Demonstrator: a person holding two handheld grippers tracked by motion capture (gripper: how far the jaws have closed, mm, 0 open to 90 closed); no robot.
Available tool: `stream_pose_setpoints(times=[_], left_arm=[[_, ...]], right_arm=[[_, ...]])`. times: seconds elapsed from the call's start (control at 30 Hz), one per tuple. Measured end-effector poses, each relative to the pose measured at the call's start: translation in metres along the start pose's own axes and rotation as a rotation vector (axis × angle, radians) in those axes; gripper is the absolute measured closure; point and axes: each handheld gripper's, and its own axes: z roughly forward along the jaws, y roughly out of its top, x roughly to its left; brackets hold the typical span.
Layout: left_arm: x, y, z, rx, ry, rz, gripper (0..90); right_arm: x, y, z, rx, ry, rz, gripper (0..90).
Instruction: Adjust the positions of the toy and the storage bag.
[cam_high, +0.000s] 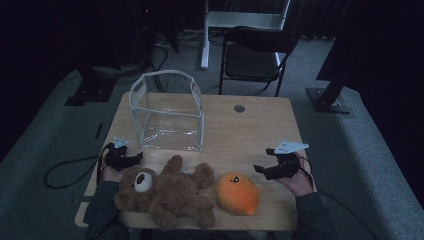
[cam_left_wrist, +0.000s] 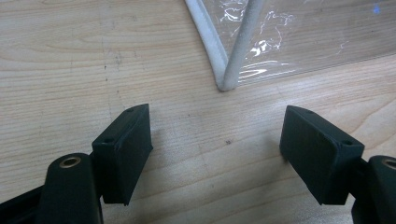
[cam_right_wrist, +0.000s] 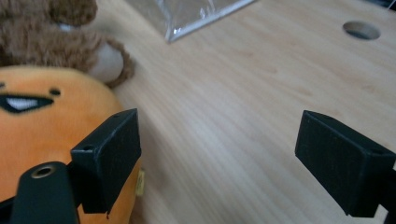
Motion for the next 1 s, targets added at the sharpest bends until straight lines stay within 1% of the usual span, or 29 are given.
stream_pose_setpoints(times=[0.2, 0.43, 0.6, 0.73, 0.8, 0.83, 0.87, 1.0], left_arm=[[0.0, 0.0, 0.0, 0.0, 0.0, 0.0, 25.4], [0.0, 0.0, 0.0, 0.0, 0.0, 0.0, 25.4], [0.0, 0.0, 0.0, 0.0, 0.0, 0.0, 25.4], [0.0, 0.0, 0.0, 0.0, 0.0, 0.0, 25.4], [0.0, 0.0, 0.0, 0.0, 0.0, 0.0, 25.4], [0.0, 0.0, 0.0, 0.0, 0.0, 0.0, 25.4], [0.0, 0.0, 0.0, 0.0, 0.0, 0.0, 25.4], [0.0, 0.0, 0.0, 0.0, 0.0, 0.0, 25.4]], right_arm=[[0.01, -0.001, -0.001, -0.001, 0.026, -0.025, 13.5], [0.024, 0.0, 0.0, 0.013, 0.05, -0.059, 12.4], [0.028, -0.002, -0.001, 0.009, 0.057, -0.066, 12.5], [0.034, -0.003, 0.001, 0.018, 0.081, -0.079, 12.3], [0.036, -0.003, 0.003, 0.025, 0.084, -0.085, 12.2], [0.038, -0.002, 0.005, 0.029, 0.097, -0.092, 12.2], [0.041, -0.001, 0.006, 0.026, 0.108, -0.096, 12.2], [0.043, 0.0, 0.008, 0.023, 0.122, -0.098, 12.2]])
